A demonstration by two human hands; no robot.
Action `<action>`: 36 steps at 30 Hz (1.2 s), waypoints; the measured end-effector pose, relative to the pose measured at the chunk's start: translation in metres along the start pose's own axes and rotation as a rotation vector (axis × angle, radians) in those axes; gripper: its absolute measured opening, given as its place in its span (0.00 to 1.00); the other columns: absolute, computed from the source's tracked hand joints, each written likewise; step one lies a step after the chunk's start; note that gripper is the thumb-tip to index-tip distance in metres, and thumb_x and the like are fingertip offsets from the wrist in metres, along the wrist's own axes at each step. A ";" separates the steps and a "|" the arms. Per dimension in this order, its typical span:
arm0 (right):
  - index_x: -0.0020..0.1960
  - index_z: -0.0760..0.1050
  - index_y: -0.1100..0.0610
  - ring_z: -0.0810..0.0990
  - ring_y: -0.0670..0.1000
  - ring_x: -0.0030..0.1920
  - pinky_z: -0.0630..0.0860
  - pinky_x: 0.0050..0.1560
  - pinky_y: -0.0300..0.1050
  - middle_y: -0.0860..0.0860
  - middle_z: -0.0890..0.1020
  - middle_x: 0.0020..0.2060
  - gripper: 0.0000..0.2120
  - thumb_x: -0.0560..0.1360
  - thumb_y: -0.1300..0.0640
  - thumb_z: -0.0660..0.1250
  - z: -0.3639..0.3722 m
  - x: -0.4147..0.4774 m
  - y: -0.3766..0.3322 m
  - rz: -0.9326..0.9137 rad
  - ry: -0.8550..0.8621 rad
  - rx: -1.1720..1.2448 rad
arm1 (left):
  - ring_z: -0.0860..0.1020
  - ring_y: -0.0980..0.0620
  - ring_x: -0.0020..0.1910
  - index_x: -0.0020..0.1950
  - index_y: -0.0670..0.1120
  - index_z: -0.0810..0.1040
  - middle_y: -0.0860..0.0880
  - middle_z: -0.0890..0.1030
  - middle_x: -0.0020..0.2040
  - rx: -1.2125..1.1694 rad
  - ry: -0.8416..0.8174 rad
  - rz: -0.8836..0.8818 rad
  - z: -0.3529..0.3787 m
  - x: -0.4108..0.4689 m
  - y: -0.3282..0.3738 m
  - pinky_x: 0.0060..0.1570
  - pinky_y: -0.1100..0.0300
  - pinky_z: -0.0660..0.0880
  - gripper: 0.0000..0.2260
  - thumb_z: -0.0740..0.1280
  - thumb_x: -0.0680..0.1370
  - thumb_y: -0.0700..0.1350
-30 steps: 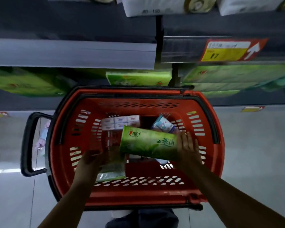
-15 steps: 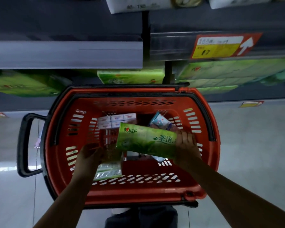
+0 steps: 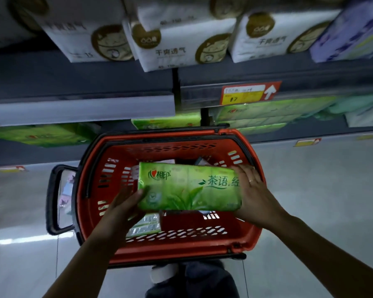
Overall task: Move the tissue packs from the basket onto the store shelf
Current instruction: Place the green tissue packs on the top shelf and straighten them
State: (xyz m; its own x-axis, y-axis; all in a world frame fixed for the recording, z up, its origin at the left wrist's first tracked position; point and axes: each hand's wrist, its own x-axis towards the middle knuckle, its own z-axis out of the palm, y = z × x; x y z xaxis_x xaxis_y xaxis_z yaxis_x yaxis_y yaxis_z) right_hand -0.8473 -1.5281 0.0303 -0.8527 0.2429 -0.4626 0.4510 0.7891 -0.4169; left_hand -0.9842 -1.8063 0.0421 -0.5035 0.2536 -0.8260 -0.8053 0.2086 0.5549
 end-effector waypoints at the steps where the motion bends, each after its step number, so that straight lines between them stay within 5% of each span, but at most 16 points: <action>1: 0.75 0.52 0.58 0.54 0.57 0.74 0.54 0.74 0.52 0.57 0.59 0.73 0.48 0.64 0.39 0.69 -0.007 -0.006 -0.002 -0.023 0.007 0.004 | 0.82 0.45 0.54 0.59 0.51 0.78 0.47 0.84 0.54 -0.014 -0.005 -0.005 0.000 -0.007 0.008 0.51 0.53 0.76 0.29 0.78 0.59 0.55; 7: 0.76 0.48 0.56 0.50 0.51 0.74 0.54 0.73 0.45 0.54 0.54 0.74 0.53 0.63 0.45 0.75 -0.047 -0.033 -0.019 -0.118 0.037 0.042 | 0.84 0.43 0.49 0.49 0.49 0.85 0.44 0.85 0.51 0.088 -0.137 0.135 0.013 -0.067 0.060 0.45 0.49 0.80 0.34 0.83 0.46 0.58; 10: 0.76 0.43 0.50 0.44 0.43 0.74 0.55 0.74 0.47 0.47 0.51 0.75 0.57 0.61 0.42 0.77 -0.073 -0.044 -0.028 -0.176 0.107 0.069 | 0.84 0.41 0.45 0.45 0.44 0.85 0.38 0.85 0.48 0.027 -0.118 0.205 0.019 -0.094 0.082 0.39 0.51 0.82 0.21 0.81 0.57 0.51; 12: 0.74 0.35 0.40 0.37 0.37 0.73 0.49 0.73 0.44 0.35 0.40 0.73 0.57 0.60 0.31 0.71 -0.094 -0.058 -0.039 -0.232 0.156 0.121 | 0.85 0.41 0.41 0.43 0.43 0.85 0.37 0.85 0.45 0.001 -0.094 0.236 0.023 -0.115 0.096 0.34 0.54 0.82 0.08 0.71 0.67 0.44; 14: 0.70 0.31 0.31 0.35 0.36 0.73 0.44 0.71 0.39 0.30 0.35 0.72 0.54 0.58 0.24 0.65 -0.114 -0.076 -0.053 -0.210 0.225 0.273 | 0.85 0.41 0.40 0.45 0.42 0.84 0.37 0.85 0.45 0.018 -0.093 0.269 0.024 -0.136 0.106 0.33 0.55 0.81 0.10 0.66 0.69 0.43; 20: 0.66 0.47 0.24 0.59 0.42 0.73 0.60 0.71 0.48 0.35 0.56 0.74 0.42 0.56 0.20 0.61 -0.160 -0.139 -0.094 0.062 0.385 1.125 | 0.85 0.46 0.39 0.44 0.41 0.84 0.37 0.84 0.47 -0.050 -0.072 0.342 0.021 -0.208 0.137 0.33 0.59 0.81 0.11 0.64 0.72 0.43; 23: 0.73 0.59 0.38 0.72 0.51 0.68 0.69 0.66 0.60 0.48 0.70 0.70 0.50 0.55 0.24 0.69 -0.186 -0.158 -0.114 0.079 0.307 1.459 | 0.84 0.52 0.34 0.35 0.44 0.86 0.41 0.85 0.43 -0.084 -0.044 0.381 0.022 -0.247 0.158 0.29 0.62 0.79 0.16 0.61 0.77 0.39; 25: 0.72 0.65 0.49 0.76 0.52 0.64 0.76 0.59 0.55 0.50 0.76 0.65 0.52 0.54 0.29 0.74 -0.209 -0.172 -0.132 0.066 0.321 1.512 | 0.84 0.50 0.35 0.37 0.42 0.85 0.40 0.85 0.43 -0.091 -0.026 0.395 0.021 -0.271 0.169 0.29 0.61 0.80 0.08 0.68 0.72 0.43; 29: 0.64 0.73 0.54 0.83 0.46 0.53 0.81 0.43 0.43 0.47 0.83 0.54 0.46 0.50 0.35 0.78 -0.275 -0.200 -0.172 0.003 0.457 1.516 | 0.85 0.48 0.38 0.39 0.44 0.86 0.43 0.86 0.41 -0.077 -0.048 0.512 0.028 -0.327 0.218 0.33 0.58 0.81 0.17 0.78 0.57 0.53; 32: 0.52 0.76 0.46 0.82 0.35 0.45 0.79 0.34 0.37 0.39 0.82 0.49 0.27 0.56 0.40 0.76 -0.324 -0.215 -0.197 -0.075 0.497 1.520 | 0.84 0.53 0.36 0.35 0.50 0.86 0.49 0.86 0.37 -0.056 -0.048 0.636 0.040 -0.372 0.254 0.32 0.60 0.80 0.11 0.75 0.58 0.55; 36: 0.48 0.77 0.41 0.80 0.35 0.49 0.79 0.37 0.40 0.33 0.82 0.46 0.35 0.44 0.33 0.78 -0.379 -0.234 -0.221 -0.142 0.563 1.484 | 0.84 0.54 0.39 0.37 0.51 0.86 0.50 0.86 0.38 -0.023 -0.038 0.807 0.049 -0.422 0.293 0.34 0.61 0.80 0.18 0.76 0.55 0.60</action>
State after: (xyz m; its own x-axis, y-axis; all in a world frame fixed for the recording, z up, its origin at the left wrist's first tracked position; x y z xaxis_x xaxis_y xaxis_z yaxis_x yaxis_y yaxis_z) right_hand -0.8476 -1.5453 0.5274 -0.7409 0.6522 -0.1603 -0.0785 -0.3212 -0.9438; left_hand -0.9923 -1.8062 0.5583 -0.9217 0.3500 -0.1673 -0.2045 -0.0718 0.9762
